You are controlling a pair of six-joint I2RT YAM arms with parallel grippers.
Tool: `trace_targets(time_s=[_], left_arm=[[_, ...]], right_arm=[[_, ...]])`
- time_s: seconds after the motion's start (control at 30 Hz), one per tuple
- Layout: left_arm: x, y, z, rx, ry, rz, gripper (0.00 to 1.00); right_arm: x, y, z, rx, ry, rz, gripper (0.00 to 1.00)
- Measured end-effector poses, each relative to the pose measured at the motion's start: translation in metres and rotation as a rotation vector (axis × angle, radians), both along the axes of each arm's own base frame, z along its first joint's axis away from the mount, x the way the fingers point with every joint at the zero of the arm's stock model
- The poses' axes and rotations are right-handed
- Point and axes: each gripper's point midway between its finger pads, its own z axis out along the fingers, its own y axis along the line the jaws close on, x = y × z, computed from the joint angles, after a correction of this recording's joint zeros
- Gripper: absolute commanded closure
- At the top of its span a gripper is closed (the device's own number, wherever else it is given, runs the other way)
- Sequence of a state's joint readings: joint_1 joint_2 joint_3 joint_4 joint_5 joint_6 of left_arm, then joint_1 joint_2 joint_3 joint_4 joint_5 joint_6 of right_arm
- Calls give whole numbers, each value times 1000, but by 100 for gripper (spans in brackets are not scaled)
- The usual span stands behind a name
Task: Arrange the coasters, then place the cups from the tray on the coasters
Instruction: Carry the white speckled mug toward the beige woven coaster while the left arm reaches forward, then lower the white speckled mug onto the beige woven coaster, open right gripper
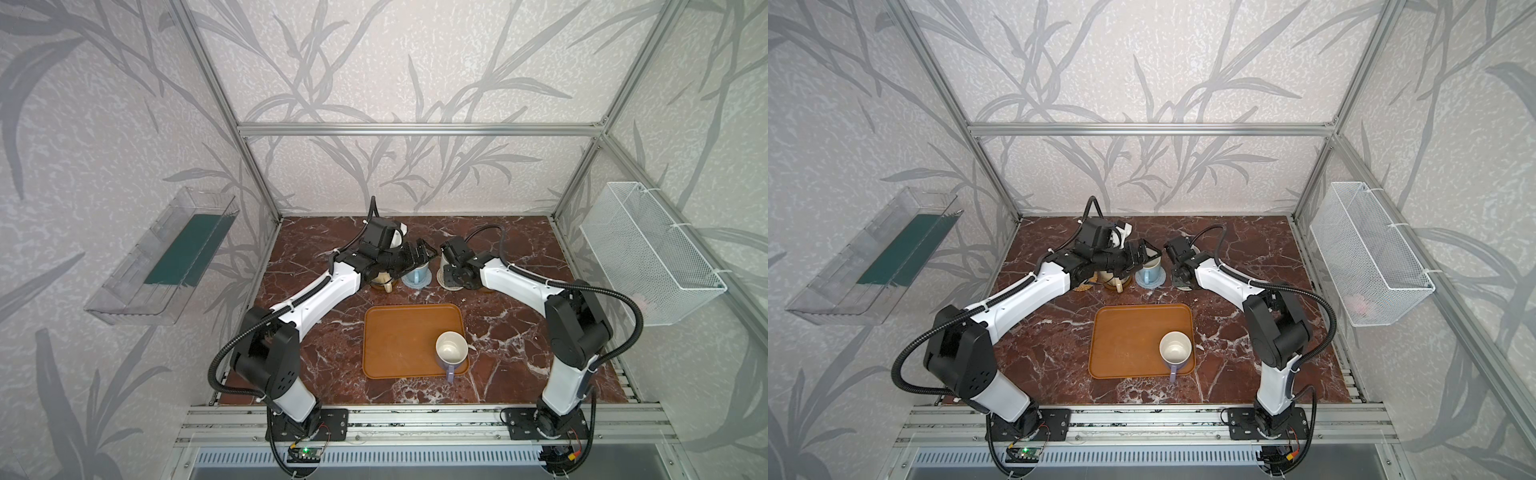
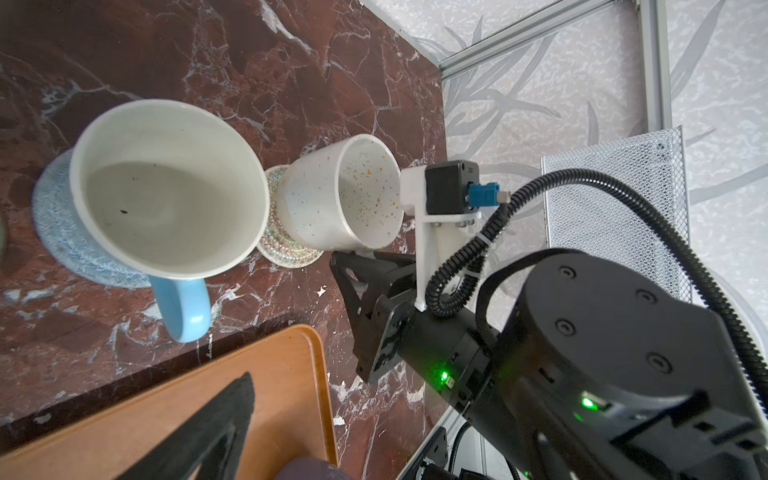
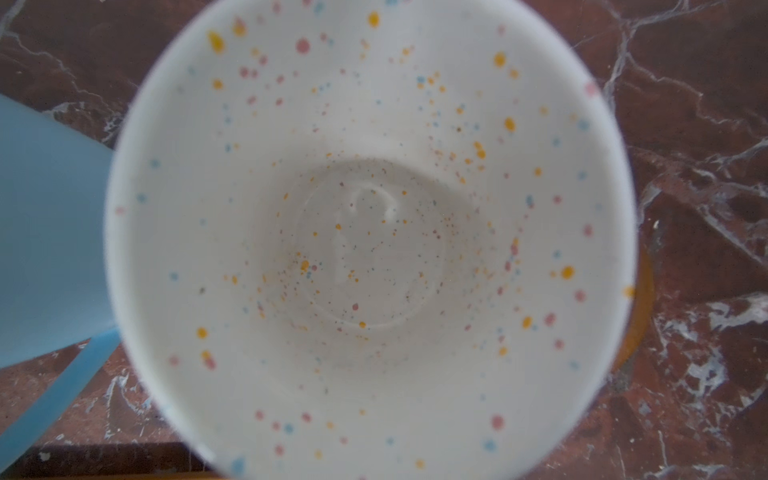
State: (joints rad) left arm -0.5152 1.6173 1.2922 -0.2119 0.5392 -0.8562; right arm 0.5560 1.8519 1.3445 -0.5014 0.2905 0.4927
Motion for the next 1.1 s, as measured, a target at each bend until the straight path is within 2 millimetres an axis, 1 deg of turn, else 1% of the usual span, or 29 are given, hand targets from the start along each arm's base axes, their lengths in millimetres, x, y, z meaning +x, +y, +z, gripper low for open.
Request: trace_targets(time_s=[0.27,0.77,1.03,1.1], left_arm=[[1,1,-1,-2,10,14,1],[3,0,-2,-11,19,23,1],[2,1,-6,-9,28,27,1],[2,1,-7,-8,29,28,1]], right_arm=[[-2,3,-6,21,29,-6,100],[-4,3,-8,36,38,-19,100],[-12,-2,-19,19,65,-22,100],[-11,-1,-20,22,61,-23,100]])
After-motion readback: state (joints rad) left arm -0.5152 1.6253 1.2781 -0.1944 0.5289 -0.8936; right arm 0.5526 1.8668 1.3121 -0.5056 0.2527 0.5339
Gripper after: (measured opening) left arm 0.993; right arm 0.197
